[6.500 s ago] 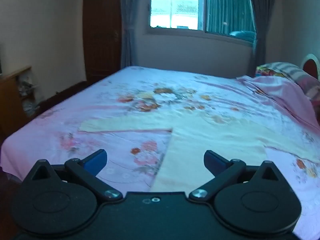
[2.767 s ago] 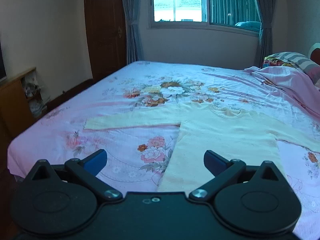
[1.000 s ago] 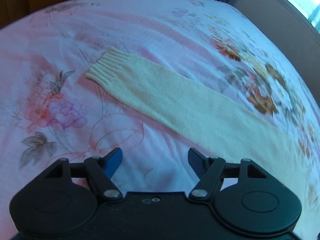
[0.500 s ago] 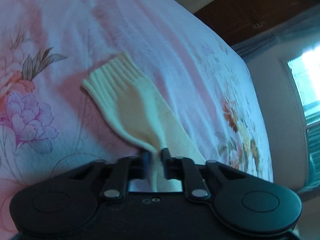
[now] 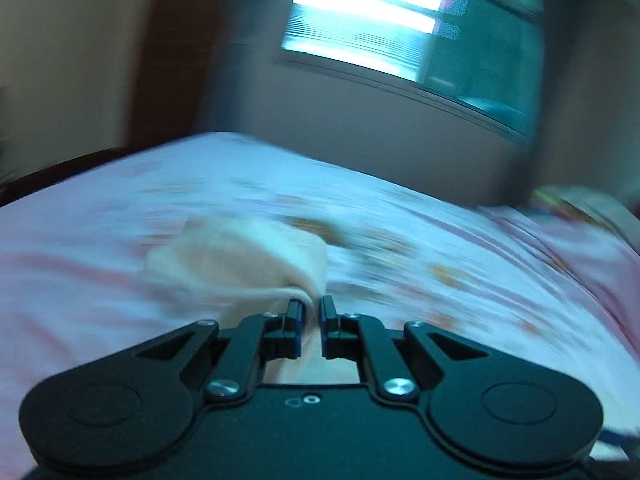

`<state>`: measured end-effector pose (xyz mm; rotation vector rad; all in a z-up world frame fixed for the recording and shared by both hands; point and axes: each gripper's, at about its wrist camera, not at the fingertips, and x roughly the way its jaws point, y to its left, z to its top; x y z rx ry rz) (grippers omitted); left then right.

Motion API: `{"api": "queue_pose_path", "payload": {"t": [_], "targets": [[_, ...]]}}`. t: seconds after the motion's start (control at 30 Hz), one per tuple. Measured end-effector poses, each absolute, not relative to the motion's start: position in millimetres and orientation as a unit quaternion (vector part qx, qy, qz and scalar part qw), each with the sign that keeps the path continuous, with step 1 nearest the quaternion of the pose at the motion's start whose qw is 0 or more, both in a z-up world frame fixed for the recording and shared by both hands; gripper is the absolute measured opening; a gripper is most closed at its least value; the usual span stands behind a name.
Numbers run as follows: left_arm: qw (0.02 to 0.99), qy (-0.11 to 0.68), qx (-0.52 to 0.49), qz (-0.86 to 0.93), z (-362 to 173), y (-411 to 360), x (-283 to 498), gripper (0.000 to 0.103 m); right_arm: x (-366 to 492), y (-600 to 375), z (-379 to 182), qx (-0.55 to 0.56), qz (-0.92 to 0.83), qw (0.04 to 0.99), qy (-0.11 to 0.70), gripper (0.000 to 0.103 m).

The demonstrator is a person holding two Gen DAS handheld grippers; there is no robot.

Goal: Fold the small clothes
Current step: 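Fold the held sleeve across the sweater body and release it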

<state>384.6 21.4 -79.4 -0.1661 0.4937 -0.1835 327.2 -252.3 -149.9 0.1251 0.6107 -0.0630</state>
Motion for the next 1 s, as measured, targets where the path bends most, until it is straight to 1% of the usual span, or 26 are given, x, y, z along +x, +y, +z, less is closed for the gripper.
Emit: {"api": "queue_pose_path", "payload": {"t": [0.1, 0.2, 0.27, 0.3, 0.37, 0.47, 0.53, 0.57, 0.63, 0.67, 0.77, 0.8, 0.83, 0.87, 0.9, 0.93, 0.97, 1.0], "targets": [[0.945, 0.272, -0.036, -0.178, -90.9, -57.3, 381.6, 0.006, 318.4, -277.5, -150.7, 0.065, -0.049, 0.949, 0.305, 0.103], [0.913, 0.339, 0.002, -0.226, -121.7, -115.2, 381.2, 0.007, 309.7, -303.6, -152.7, 0.071, -0.068, 0.944, 0.314, 0.103], [0.896, 0.368, 0.027, -0.246, -136.0, -131.7, 377.5, 0.013, 304.9, -319.4, -154.5, 0.08, -0.073, 0.94, 0.322, 0.103], [0.896, 0.364, 0.033, -0.251, -136.4, -132.9, 372.5, 0.014, 303.3, -325.9, -155.6, 0.087, -0.071, 0.938, 0.327, 0.103], [0.9, 0.354, 0.039, -0.252, -128.4, -128.3, 359.9, 0.03, 301.8, -335.5, -158.1, 0.107, -0.063, 0.934, 0.336, 0.103], [0.908, 0.338, 0.035, -0.246, -115.5, -117.9, 347.3, 0.038, 304.0, -335.9, -159.5, 0.129, -0.045, 0.931, 0.339, 0.103], [0.919, 0.325, 0.022, -0.22, -106.4, -98.9, 349.4, 0.041, 307.7, -328.4, -158.9, 0.142, -0.027, 0.929, 0.34, 0.103], [0.927, 0.32, 0.021, -0.196, -103.1, -87.9, 352.6, 0.045, 310.8, -321.3, -158.4, 0.139, -0.023, 0.93, 0.339, 0.103], [0.937, 0.32, 0.039, -0.137, -106.7, -69.4, 366.3, 0.046, 316.9, -304.6, -156.0, 0.118, -0.013, 0.935, 0.335, 0.103], [0.937, 0.327, 0.045, -0.111, -110.0, -61.7, 375.0, 0.044, 321.0, -295.0, -154.4, 0.107, -0.006, 0.937, 0.332, 0.103], [0.927, 0.361, 0.066, -0.081, -134.4, -51.8, 393.6, 0.044, 331.4, -262.7, -152.6, 0.078, 0.022, 0.94, 0.33, 0.103], [0.919, 0.383, 0.063, -0.076, -145.8, -49.5, 398.8, 0.043, 336.0, -250.6, -154.4, 0.066, 0.024, 0.941, 0.331, 0.103], [0.909, 0.405, 0.053, -0.081, -157.9, -47.7, 403.0, 0.039, 339.5, -238.9, -156.4, 0.055, 0.025, 0.941, 0.333, 0.103], [0.904, 0.416, 0.046, -0.081, -166.9, -45.9, 403.4, 0.041, 343.5, -228.0, -159.5, 0.045, 0.028, 0.941, 0.335, 0.103], [0.908, 0.41, 0.04, -0.079, -171.2, -44.3, 401.1, 0.042, 348.2, -218.3, -163.1, 0.035, 0.027, 0.941, 0.336, 0.102], [0.91, 0.406, 0.032, -0.079, -172.9, -43.1, 399.6, 0.042, 353.2, -209.3, -166.3, 0.023, 0.022, 0.941, 0.337, 0.084], [0.91, 0.406, 0.024, -0.078, -172.7, -40.1, 397.9, 0.042, 360.1, -202.3, -170.5, 0.009, 0.014, 0.939, 0.343, 0.048], [0.911, 0.405, 0.02, -0.078, -172.8, -39.7, 397.9, 0.042, 368.4, -196.0, -175.4, 0.0, 0.003, 0.934, 0.357, 0.033]]}}
